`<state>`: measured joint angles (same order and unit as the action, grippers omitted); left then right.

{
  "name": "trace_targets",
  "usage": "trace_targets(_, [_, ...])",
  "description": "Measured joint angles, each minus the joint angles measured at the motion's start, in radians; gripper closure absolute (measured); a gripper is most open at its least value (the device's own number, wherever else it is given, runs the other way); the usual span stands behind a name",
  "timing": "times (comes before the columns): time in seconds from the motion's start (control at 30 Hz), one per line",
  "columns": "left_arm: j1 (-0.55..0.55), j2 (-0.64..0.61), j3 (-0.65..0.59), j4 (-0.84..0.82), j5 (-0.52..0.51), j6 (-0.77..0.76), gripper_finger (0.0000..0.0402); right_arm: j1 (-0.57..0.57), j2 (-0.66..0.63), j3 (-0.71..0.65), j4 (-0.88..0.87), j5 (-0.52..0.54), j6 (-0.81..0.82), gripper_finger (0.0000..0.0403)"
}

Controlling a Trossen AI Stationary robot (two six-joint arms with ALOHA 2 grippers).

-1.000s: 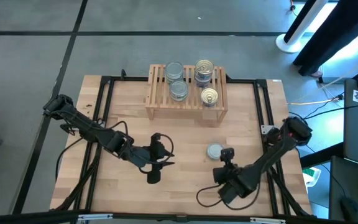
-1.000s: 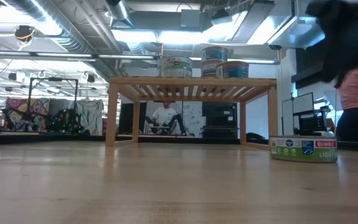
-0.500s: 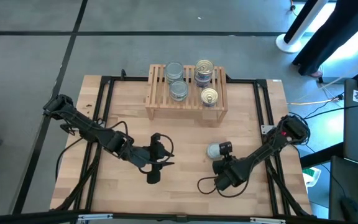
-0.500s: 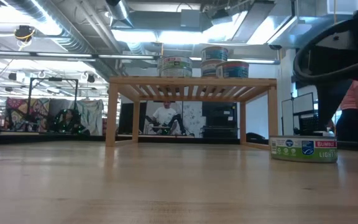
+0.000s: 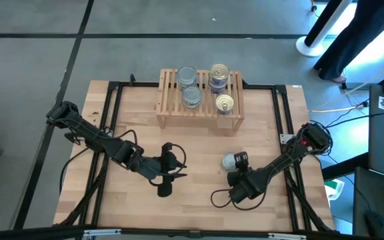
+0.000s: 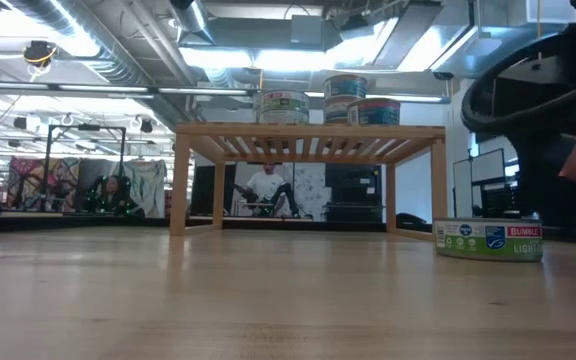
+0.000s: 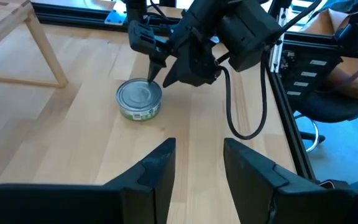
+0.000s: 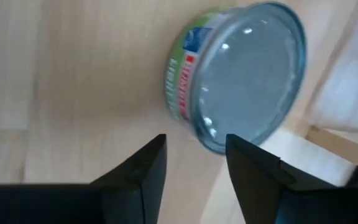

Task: Stack canned seafood by type on shelf
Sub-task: Stack the green white tuna can on top of the green white tuna can on the shelf

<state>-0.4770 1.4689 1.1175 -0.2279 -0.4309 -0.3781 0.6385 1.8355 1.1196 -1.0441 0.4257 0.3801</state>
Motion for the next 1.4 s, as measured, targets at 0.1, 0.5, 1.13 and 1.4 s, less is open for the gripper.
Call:
trace_targets(0.1, [0.000,0.000,0.000,0.000,0.000,0.000,0.0270,0.000,-0.001,-0.027,0.040,-0.011,0.000,0.0240])
trace_targets(0.5, [0.000,0.000,0.000,0.000,0.000,0.000,0.0270,0.002,-0.003,-0.052,0.075,0.022,0.011,0.0254])
trace_targets(1.13, [0.000,0.000,0.000,0.000,0.000,0.000,0.0270,0.002,-0.004,-0.051,0.209,0.053,0.012,0.0387])
trace_targets(1.4, [0.000,0.000,0.000,0.000,0.001,0.024,0.0270,0.002,-0.003,-0.051,0.283,0.050,0.015,0.0402])
